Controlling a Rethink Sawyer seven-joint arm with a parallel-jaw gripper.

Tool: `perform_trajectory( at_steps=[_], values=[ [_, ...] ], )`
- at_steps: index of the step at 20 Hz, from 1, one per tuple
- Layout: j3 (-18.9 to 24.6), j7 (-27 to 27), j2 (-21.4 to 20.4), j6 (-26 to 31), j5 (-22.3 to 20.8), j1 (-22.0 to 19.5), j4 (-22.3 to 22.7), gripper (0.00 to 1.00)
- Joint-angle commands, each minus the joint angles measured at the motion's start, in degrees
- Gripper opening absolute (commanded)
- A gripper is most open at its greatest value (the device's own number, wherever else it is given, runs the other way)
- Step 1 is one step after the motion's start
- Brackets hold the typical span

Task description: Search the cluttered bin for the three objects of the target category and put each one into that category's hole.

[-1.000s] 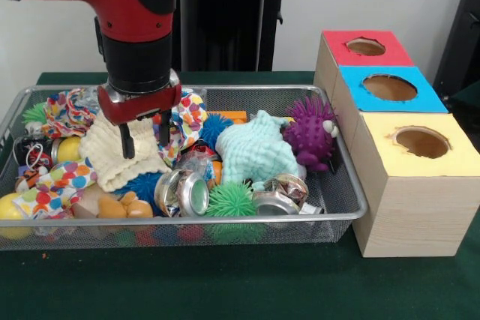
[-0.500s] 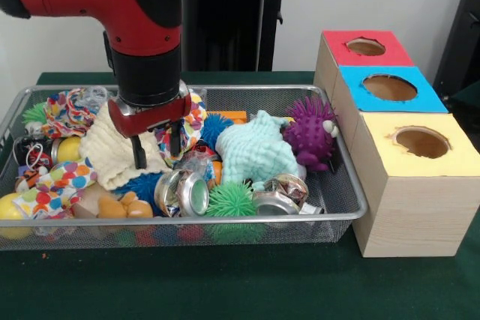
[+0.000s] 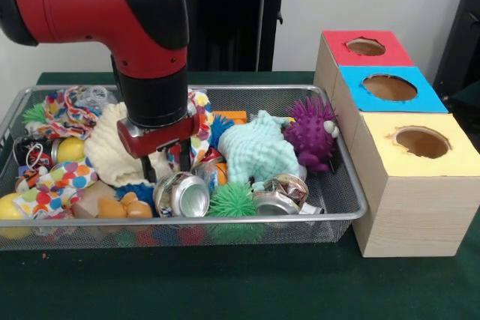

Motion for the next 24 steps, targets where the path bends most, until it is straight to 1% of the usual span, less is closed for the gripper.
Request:
perform_trajectory(
  at_steps=[1,6,13,15,17,19,21,24],
  values=[
    [4.9,-17.4,5.0,1.2,-4.2,-0.8,-7.9,1.0],
    [5.0,-18.3,4.3,2.6,-4.5,-1.0,-8.3,1.0],
    [5.1,-17.9,3.1,4.2,-4.5,-0.9,-7.9,1.0],
    [5.1,-18.1,0.5,6.5,-3.5,-1.4,-6.0,1.0],
    [5.2,-18.3,-3.3,10.4,-1.4,-2.0,-3.5,1.0],
    [5.5,-18.5,-5.7,13.5,0.0,-2.3,-2.0,1.0],
    [5.8,-18.1,-6.7,14.6,0.3,-2.5,-1.2,1.0],
    [6.3,-17.6,-6.2,14.3,-0.4,-2.8,-1.1,1.0]
  ],
)
